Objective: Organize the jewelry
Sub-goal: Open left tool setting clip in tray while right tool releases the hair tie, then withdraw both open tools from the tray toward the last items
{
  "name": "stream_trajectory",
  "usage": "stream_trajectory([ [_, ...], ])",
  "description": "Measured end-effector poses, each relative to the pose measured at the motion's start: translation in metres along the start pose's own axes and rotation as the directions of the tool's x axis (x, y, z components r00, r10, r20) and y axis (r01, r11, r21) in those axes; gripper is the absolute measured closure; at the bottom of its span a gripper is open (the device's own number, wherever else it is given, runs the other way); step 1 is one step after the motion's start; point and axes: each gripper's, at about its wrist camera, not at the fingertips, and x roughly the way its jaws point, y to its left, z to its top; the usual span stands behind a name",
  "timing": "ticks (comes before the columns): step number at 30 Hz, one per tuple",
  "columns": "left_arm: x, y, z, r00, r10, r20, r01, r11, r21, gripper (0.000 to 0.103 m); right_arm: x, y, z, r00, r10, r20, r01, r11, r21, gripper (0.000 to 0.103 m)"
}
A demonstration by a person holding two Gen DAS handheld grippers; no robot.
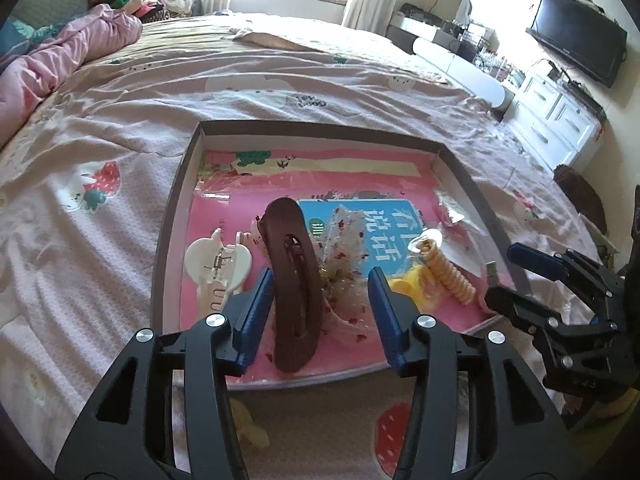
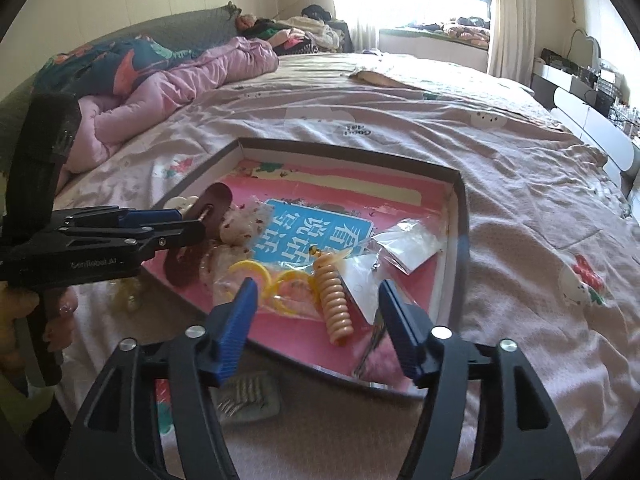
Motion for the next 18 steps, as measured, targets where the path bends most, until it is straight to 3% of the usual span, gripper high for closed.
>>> stream_trajectory([
  [4,-0.015,-0.006,-0.003,1.000,0.003,0.028,-0.003,1.000,0.009,0.050,-0.017,0.002,-0.003,1.000,-0.004,0.024,0.004,1.000,0.001,0.028],
  [8,-0.031,-0.009,-0.005,0.998,0.006,0.058,-0.007,1.000,0.006,0.039,-0.029,0.002,-0.006,0.999,-0.007,0.033,0.007,1.000,0.002,0.027],
  [10,-0.036,-0.009,-0.006,0.998,0.009,0.063,-0.009,1.000,0.003,0.036,-0.035,0.002,-0.008,0.999,-0.016,0.038,0.017,1.000,-0.003,0.021],
  [18,-0.058,-0.009,-0.019,0.996,0.035,0.083,-0.035,0.999,0.000,0.024,-0.052,0.004,-0.016,0.999,-0.022,0.044,0.022,1.000,-0.010,0.020],
])
